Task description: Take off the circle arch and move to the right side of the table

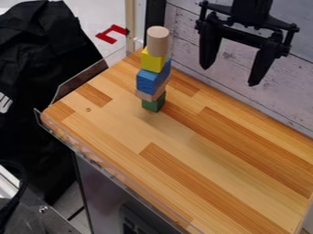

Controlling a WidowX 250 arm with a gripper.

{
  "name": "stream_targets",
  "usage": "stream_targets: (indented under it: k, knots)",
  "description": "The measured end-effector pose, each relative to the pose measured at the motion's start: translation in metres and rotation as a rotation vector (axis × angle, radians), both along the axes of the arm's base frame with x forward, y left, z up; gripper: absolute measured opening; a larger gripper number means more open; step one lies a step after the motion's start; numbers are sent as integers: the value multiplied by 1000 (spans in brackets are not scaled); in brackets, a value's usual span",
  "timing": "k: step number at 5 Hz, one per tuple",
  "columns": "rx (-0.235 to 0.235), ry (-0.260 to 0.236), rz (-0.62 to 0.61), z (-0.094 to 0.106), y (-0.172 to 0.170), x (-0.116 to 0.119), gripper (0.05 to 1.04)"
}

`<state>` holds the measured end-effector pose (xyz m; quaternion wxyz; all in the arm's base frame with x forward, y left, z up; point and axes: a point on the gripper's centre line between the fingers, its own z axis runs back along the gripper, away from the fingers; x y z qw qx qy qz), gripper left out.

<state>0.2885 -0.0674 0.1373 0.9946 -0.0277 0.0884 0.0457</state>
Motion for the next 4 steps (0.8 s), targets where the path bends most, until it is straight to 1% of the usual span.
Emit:
stream_targets:
  k: [1, 2, 3, 4]
  knots:
    - [8, 41, 1, -11, 0, -2, 999]
    - [25, 62, 39, -11, 13, -2, 999]
    - [28, 55, 77, -6, 29, 5, 999]
    - [29, 37, 86, -1, 43, 14, 999]
